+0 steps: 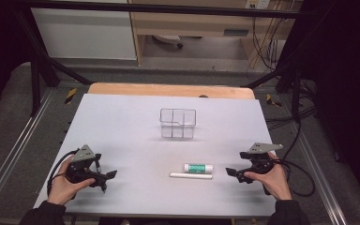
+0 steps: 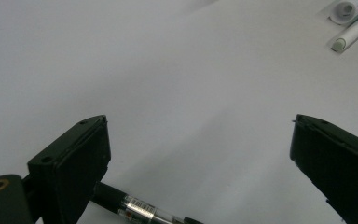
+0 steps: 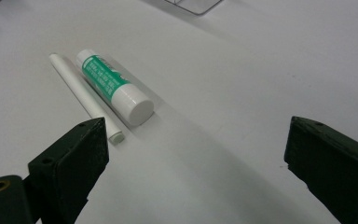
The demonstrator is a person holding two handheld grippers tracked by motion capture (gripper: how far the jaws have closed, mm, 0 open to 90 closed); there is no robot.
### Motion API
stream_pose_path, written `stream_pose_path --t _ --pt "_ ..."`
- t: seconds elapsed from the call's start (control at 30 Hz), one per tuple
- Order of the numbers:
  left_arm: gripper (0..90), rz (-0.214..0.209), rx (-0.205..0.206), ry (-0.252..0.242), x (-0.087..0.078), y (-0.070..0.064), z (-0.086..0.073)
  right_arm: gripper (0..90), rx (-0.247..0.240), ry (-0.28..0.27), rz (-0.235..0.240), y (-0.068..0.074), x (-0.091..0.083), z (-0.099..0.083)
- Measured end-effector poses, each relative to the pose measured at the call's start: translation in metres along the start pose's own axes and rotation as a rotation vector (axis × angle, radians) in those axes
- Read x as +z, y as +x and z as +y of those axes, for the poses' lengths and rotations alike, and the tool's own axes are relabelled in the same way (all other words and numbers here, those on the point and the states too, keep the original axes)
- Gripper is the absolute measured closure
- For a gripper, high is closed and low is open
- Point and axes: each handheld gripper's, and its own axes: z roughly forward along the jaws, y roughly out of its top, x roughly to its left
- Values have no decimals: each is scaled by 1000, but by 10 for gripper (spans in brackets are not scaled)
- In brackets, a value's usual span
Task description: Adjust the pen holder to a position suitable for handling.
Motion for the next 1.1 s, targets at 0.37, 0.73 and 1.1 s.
stream_pose_path --t 0.37,0.73,1.1 --pt "49 1 -2 2 1 0 -1 69 -24 5 5 5 2 6" --pt "49 7 -4 -1 0 1 -3 71 -130 32 -8 19 14 31" --pt "49 11 -2 -2 0 1 -3 76 -230 51 -14 35 24 63"
